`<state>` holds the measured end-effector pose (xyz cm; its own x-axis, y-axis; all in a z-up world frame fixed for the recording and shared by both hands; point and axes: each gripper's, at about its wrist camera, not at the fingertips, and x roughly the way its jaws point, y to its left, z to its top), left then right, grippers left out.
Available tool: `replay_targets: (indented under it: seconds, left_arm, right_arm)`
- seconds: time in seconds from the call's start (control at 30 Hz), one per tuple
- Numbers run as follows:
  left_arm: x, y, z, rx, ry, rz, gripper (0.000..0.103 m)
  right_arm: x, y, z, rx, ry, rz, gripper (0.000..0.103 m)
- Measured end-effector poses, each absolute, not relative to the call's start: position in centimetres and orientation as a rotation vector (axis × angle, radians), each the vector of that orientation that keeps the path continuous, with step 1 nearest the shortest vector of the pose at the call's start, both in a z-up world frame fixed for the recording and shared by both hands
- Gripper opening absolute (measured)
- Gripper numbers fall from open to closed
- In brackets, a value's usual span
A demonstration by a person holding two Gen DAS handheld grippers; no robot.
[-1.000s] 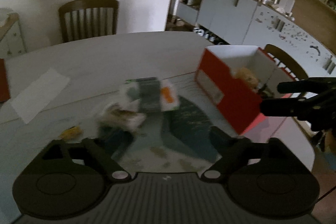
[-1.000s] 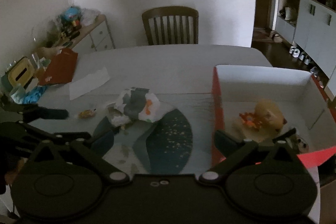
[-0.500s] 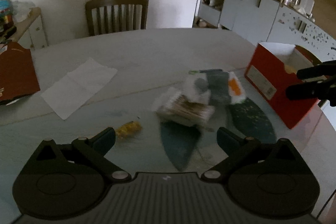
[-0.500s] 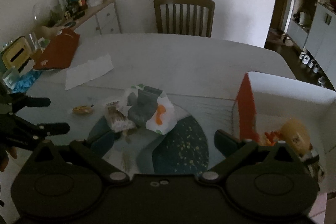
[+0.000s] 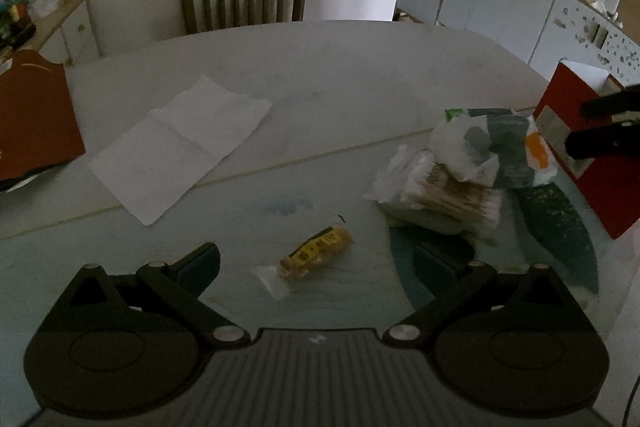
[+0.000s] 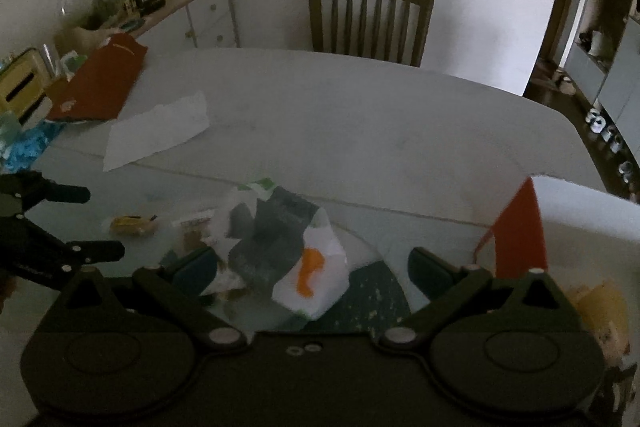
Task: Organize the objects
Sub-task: 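Withdraw both tools from the box toward the remaining table items, then grasp the yellow snack stick with the left tool while the right tool grasps the white-green bag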
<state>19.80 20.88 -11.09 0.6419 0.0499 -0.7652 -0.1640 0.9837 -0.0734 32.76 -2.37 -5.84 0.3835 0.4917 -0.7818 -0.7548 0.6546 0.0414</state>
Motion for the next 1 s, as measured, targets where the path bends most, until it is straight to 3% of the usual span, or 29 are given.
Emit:
replay_targets:
  seconds: [0.47,0.7,0.77,0.9,1.0]
  left_arm:
    - [21.5,21.4,-12.8,-0.112,0.871,0.086,0.103]
    - [21.9,21.3,-13.4,-0.094,0.868,0.064,0.102]
    - [21.8,21.1,-13.5,-0.094,0.866,0.059,0.098]
    - [21.7,20.7,-13.6,-0.073,0.864,0.061,0.071]
    - [21.5,20.6,-13.6,-0.064,0.862,0.054,0.058]
  right_arm:
    - [35.3,0.9,-8.4,-0.372,0.909,0.9,0.102]
    - [35.6,0.7,-9.3,-0.348,0.952,0.928,0.087]
    - [35.5,0.6,-9.5,-0.344,0.96,0.932,0.081]
    - [35.3,0.4,-9.7,-0.344,0.966,0.937,0.071]
    - [35.0,0.2,-9.6,-0.355,0.958,0.94,0.059]
